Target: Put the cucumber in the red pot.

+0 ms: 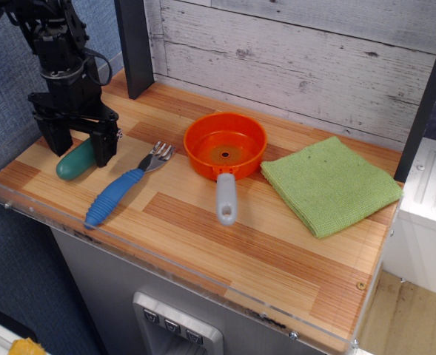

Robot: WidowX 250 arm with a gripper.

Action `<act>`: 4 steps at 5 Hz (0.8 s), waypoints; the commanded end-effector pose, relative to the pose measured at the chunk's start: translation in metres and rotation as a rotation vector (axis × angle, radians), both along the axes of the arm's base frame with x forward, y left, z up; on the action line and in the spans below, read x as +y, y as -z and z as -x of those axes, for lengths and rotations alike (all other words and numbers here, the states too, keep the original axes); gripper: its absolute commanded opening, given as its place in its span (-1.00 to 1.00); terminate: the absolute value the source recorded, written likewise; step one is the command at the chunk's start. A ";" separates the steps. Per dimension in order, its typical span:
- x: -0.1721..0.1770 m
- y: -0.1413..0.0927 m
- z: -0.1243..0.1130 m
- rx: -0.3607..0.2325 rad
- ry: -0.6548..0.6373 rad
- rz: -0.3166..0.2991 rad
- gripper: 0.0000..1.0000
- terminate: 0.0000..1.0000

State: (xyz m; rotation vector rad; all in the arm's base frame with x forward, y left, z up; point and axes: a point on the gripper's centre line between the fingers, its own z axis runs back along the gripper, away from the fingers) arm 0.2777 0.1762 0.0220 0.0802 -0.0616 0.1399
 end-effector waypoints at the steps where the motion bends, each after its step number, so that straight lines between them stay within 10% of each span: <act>1: 0.016 0.007 0.004 0.028 -0.030 -0.038 1.00 -1.00; 2: 0.021 0.007 0.005 0.034 -0.048 -0.030 -1.00 -1.00; 4: 0.025 0.004 0.006 0.028 -0.049 -0.021 -1.00 -1.00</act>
